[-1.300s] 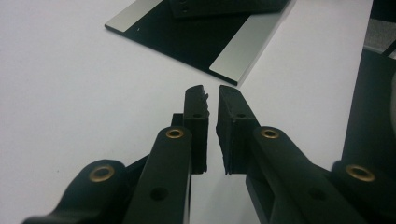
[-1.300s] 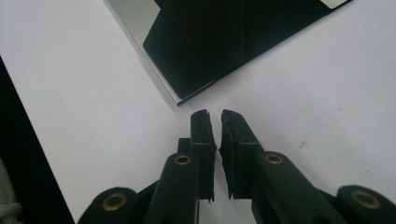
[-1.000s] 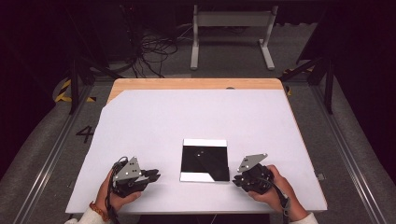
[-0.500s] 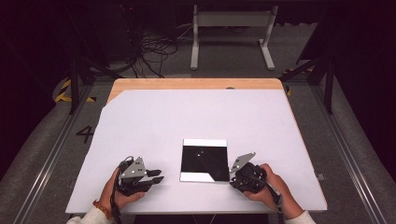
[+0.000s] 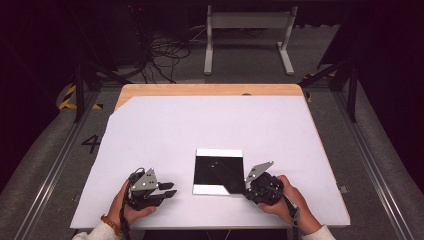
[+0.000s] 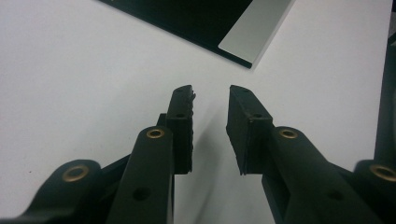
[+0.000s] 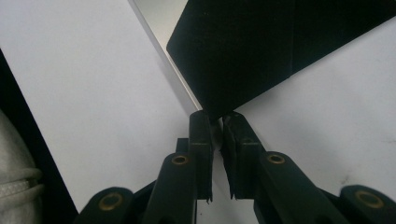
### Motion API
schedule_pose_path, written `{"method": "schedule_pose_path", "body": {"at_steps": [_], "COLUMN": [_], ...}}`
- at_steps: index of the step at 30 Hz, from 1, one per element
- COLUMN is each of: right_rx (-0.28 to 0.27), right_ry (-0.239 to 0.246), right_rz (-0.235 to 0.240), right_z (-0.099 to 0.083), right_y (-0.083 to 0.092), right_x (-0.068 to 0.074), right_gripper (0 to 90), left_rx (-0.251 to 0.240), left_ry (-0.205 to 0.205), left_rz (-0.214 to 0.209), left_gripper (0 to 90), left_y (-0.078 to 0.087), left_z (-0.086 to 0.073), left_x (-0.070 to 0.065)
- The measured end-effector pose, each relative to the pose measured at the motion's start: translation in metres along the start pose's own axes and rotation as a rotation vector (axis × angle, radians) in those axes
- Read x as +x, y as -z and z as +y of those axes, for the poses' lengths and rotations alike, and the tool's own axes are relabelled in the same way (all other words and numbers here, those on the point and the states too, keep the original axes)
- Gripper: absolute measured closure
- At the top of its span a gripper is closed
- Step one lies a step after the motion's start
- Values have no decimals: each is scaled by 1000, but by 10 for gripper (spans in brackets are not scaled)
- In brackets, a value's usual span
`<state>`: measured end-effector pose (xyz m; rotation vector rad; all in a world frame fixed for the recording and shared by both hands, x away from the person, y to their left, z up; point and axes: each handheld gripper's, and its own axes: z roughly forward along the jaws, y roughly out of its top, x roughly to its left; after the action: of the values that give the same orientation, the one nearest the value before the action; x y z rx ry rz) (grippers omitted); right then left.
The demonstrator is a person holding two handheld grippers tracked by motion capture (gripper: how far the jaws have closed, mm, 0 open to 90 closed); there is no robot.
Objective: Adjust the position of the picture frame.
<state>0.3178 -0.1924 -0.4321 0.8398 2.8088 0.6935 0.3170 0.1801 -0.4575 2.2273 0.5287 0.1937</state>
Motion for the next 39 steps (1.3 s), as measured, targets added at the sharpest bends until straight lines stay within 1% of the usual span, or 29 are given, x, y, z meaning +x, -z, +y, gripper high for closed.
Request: {"method": "schedule_pose_path", "body": {"at_steps": [3,4,6,9,12,15,18,20,23,24,25,26,30,32,34,36,39], "right_rx": [-22,-38,-53,-85,-108,-150,-164,-165,-170,-176,-186,-187,-190,-202,-214,-214,-208], "right_ry": [-22,-36,-45,-79,-99,-109,-112,-111,-122,-130,-150,-158,-183,-207,-223,-226,-234], "right_rz": [11,33,50,91,115,133,141,145,157,165,191,205,231,249,270,275,270], "right_z": [-2,-4,-6,-10,-12,-13,-13,-14,-14,-15,-15,-15,-17,-18,-20,-20,-19], "right_y": [0,0,0,-1,0,5,6,4,3,4,4,2,-1,-1,-1,-1,-4], "right_x": [-1,-4,-6,-11,-14,-16,-16,-17,-18,-19,-22,-24,-27,-30,-32,-33,-32], "right_gripper": [817,815,815,809,800,796,795,790,787,781,772,771,745,723,711,709,691], "left_rx": [3,4,6,3,9,12,12,9,4,0,3,3,-4,6,5,7,12], "left_ry": [-2,-2,-1,2,3,-6,-8,-9,4,6,1,0,13,10,7,4,-2], "left_rz": [-1,-1,-1,-2,-2,2,3,6,6,4,5,7,8,15,13,13,28], "left_gripper": [712,709,705,703,700,698,696,696,691,686,683,682,680,666,659,661,661], "left_y": [-1,-1,-2,-1,-2,-2,-2,-2,-2,-2,-1,-1,-1,-2,-2,-2,-1], "left_z": [0,0,0,0,0,0,0,0,0,0,-1,-1,-1,-1,-1,-1,-2], "left_x": [0,1,1,1,1,1,1,1,2,2,3,3,8,9,10,10,9]}}
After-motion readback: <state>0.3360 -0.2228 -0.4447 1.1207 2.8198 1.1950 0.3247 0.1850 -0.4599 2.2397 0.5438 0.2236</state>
